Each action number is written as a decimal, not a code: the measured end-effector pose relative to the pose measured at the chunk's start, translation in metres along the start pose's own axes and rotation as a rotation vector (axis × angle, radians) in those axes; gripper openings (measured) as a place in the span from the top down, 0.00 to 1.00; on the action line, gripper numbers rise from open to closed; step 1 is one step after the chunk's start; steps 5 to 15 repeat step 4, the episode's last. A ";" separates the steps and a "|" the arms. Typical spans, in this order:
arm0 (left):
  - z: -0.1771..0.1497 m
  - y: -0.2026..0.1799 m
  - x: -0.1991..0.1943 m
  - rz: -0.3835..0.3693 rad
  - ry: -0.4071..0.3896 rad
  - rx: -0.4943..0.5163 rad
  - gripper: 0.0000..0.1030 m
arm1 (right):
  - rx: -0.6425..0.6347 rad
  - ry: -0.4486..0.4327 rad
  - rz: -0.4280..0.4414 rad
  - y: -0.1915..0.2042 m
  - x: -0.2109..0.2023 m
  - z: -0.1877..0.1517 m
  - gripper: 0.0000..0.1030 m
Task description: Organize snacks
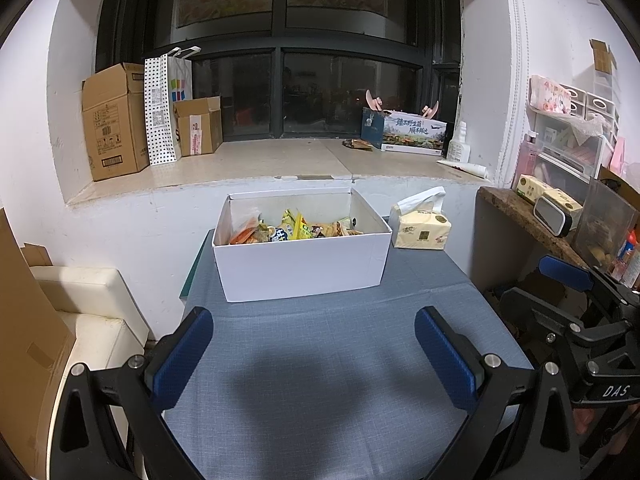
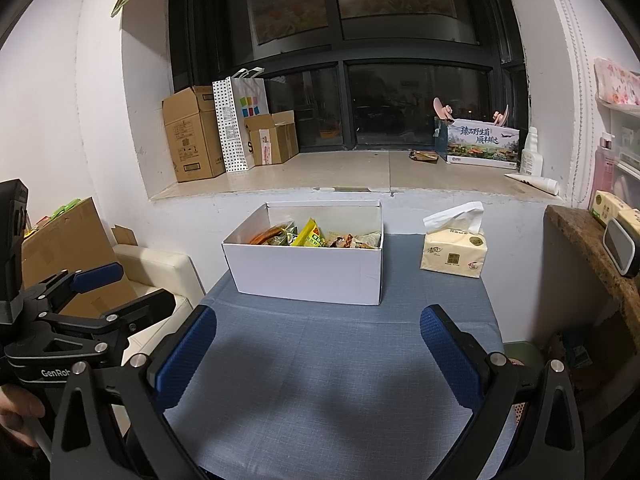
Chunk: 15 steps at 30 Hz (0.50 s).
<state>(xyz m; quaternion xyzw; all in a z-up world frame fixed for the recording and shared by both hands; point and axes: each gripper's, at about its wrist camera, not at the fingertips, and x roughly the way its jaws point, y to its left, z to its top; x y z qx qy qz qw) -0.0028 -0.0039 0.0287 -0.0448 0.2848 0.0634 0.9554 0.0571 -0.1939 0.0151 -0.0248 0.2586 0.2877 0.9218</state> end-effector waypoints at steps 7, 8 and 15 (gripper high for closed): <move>0.000 0.000 0.000 -0.003 -0.001 0.002 0.00 | -0.001 0.001 0.001 0.000 0.000 0.000 0.00; 0.000 0.000 0.000 -0.003 -0.001 0.002 0.00 | -0.001 0.001 0.001 0.000 0.000 0.000 0.00; 0.000 0.000 0.000 -0.003 -0.001 0.002 0.00 | -0.001 0.001 0.001 0.000 0.000 0.000 0.00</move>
